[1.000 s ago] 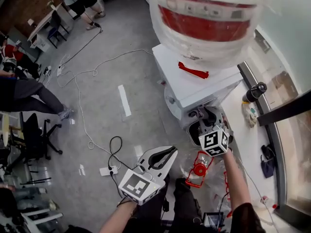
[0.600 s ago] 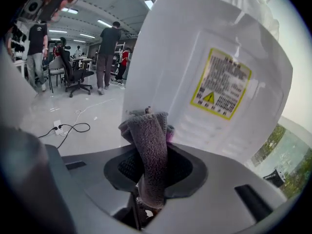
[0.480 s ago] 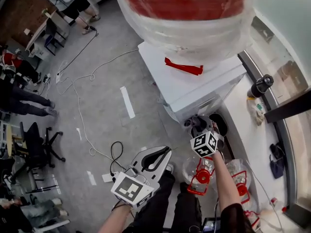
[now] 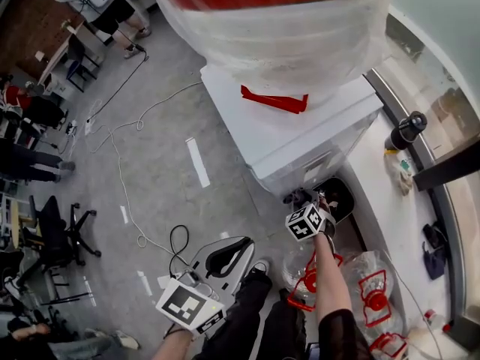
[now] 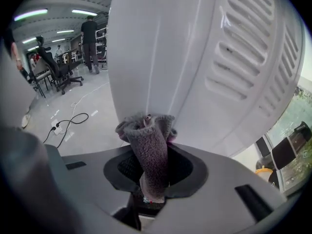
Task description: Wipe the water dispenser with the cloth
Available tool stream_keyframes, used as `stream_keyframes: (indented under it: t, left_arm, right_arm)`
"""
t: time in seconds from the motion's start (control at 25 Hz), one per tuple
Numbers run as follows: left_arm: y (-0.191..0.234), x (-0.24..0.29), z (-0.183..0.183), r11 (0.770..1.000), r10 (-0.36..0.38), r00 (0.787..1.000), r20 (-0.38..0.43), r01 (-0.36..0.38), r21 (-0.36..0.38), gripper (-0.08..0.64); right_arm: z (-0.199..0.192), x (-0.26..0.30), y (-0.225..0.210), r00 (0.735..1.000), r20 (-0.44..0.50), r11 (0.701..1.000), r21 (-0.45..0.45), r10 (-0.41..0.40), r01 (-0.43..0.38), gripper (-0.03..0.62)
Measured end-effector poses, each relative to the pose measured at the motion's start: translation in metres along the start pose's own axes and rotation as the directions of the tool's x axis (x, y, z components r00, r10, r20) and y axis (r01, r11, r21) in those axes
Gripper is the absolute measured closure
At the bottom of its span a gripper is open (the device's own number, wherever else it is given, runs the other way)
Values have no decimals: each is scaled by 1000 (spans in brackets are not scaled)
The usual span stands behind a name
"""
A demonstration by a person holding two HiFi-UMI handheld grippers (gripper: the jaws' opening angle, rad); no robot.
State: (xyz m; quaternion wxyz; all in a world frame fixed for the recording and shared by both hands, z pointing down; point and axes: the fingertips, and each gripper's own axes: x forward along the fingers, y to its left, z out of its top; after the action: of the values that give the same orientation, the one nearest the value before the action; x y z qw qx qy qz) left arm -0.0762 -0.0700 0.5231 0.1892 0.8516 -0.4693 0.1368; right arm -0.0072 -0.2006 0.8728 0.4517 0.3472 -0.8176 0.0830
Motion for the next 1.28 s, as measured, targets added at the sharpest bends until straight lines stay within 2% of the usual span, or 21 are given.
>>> stream_keyframes:
  t: [0.2, 0.36, 0.48, 0.64, 0.8, 0.96, 1.04, 1.12, 1.28]
  left_arm:
    - [-14, 6, 4, 998, -40, 999, -25, 41, 40, 531]
    - [-29, 13, 14, 996, -73, 997, -37, 75, 45, 531]
    - [-43, 21, 28, 992, -105, 994, -42, 107, 64, 531]
    - [-57, 32, 46, 986, -140, 990, -28, 142, 82, 531]
    - [-62, 38, 56, 984, -149, 988, -32, 151, 97, 531]
    - [-61, 34, 58, 982, -146, 988, -41, 150, 112, 531]
    - [-61, 32, 59, 983, -140, 989, -44, 144, 111, 531]
    - [-60, 30, 58, 985, -130, 990, -48, 135, 108, 531]
    - [-54, 32, 51, 988, -113, 992, -50, 118, 100, 531]
  right_arm:
    - [12, -23, -9, 999, 42, 998, -62, -4, 6, 483]
    - [43, -76, -27, 988, 155, 994, -108, -13, 30, 485]
    - [76, -127, -51, 969, 248, 987, -149, -22, 61, 485]
    - [124, -196, -90, 930, 362, 965, -215, -67, 153, 485]
    - [159, -249, -122, 881, 456, 924, -272, -123, 269, 485]
    - [190, -301, -143, 817, 544, 900, -234, -192, 367, 483]
    - [198, -316, -149, 794, 569, 892, -218, -213, 395, 483]
    - [200, -315, -152, 791, 572, 889, -220, -217, 402, 483]
    - [187, -282, -145, 821, 535, 886, -259, -200, 384, 485]
